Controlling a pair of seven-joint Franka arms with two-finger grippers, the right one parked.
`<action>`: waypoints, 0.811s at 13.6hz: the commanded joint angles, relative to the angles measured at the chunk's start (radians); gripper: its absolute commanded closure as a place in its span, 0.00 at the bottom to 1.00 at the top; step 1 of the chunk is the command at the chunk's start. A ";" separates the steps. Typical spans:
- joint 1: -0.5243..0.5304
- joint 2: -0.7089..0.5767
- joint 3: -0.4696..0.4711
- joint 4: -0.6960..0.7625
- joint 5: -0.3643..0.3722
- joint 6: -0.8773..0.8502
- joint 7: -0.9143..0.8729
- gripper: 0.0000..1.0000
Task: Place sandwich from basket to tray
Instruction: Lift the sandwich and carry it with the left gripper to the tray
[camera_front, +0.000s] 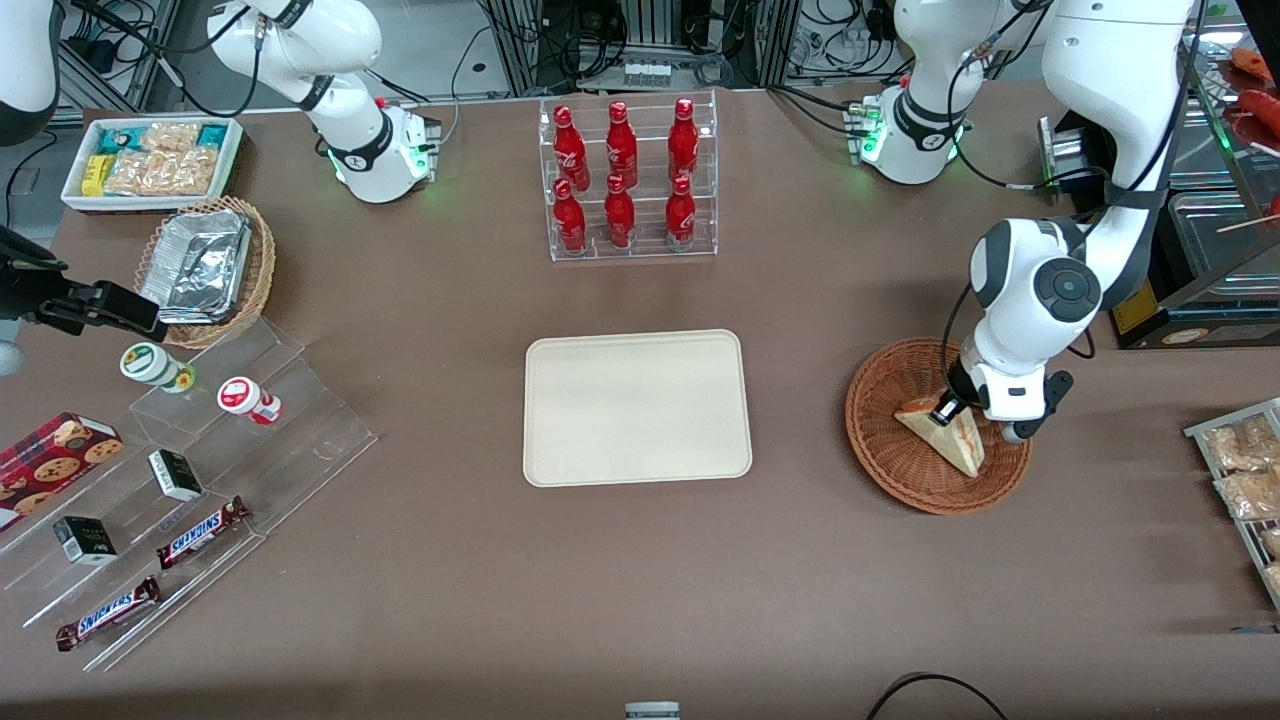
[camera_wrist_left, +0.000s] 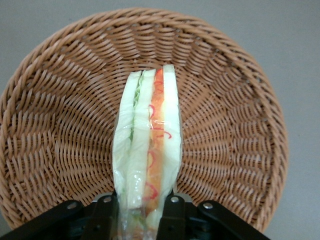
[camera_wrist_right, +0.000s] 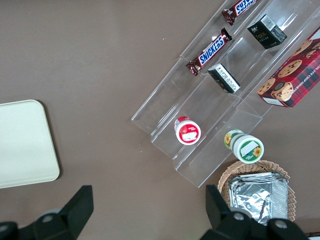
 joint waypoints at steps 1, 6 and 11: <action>-0.023 -0.071 -0.007 0.093 0.049 -0.196 -0.014 1.00; -0.183 -0.071 -0.016 0.364 0.059 -0.504 -0.011 1.00; -0.399 -0.010 -0.016 0.461 0.053 -0.518 -0.030 1.00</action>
